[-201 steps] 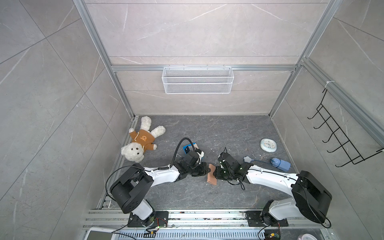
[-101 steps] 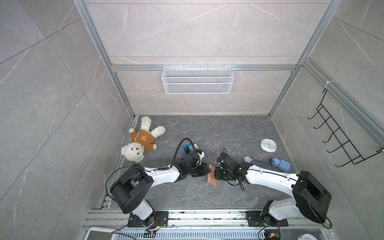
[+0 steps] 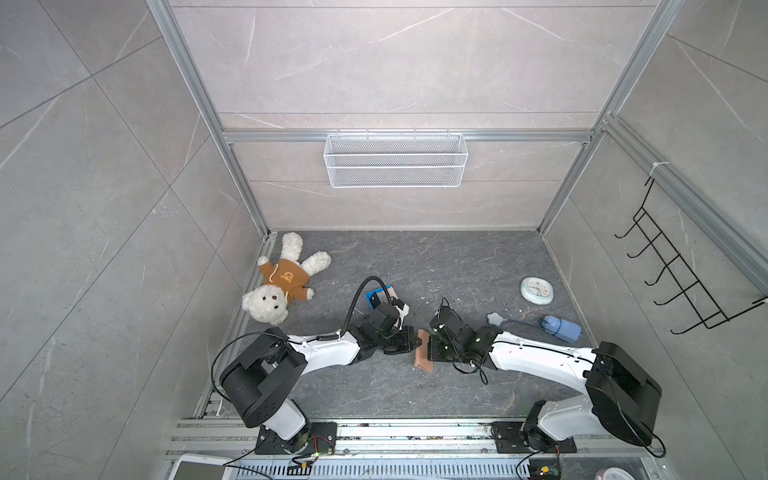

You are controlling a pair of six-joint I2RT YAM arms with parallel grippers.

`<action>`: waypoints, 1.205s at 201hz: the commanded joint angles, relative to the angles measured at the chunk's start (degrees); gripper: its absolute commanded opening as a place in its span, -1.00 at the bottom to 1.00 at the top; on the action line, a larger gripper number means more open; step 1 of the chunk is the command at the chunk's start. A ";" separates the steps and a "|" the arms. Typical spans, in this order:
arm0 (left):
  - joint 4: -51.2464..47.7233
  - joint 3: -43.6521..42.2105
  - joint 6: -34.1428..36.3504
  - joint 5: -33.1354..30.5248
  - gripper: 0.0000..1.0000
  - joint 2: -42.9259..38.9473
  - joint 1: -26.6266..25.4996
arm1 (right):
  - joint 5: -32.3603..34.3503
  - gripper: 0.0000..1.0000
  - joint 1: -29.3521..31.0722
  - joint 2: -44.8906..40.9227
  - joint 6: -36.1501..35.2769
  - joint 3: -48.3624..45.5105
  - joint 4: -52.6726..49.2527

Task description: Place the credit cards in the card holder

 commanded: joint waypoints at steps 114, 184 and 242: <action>-1.48 0.73 0.69 -1.64 -0.95 -2.26 -0.82 | 4.72 -1.00 0.21 -4.89 -0.62 -1.43 -2.85; -3.59 0.40 -2.95 -7.21 -0.51 -0.99 -3.87 | 7.48 -1.00 0.21 -12.79 -2.47 -3.00 -6.16; -3.18 -0.41 -4.60 -6.96 -0.04 -4.79 -4.03 | 9.50 -1.00 1.98 -17.20 -4.70 -1.38 -9.36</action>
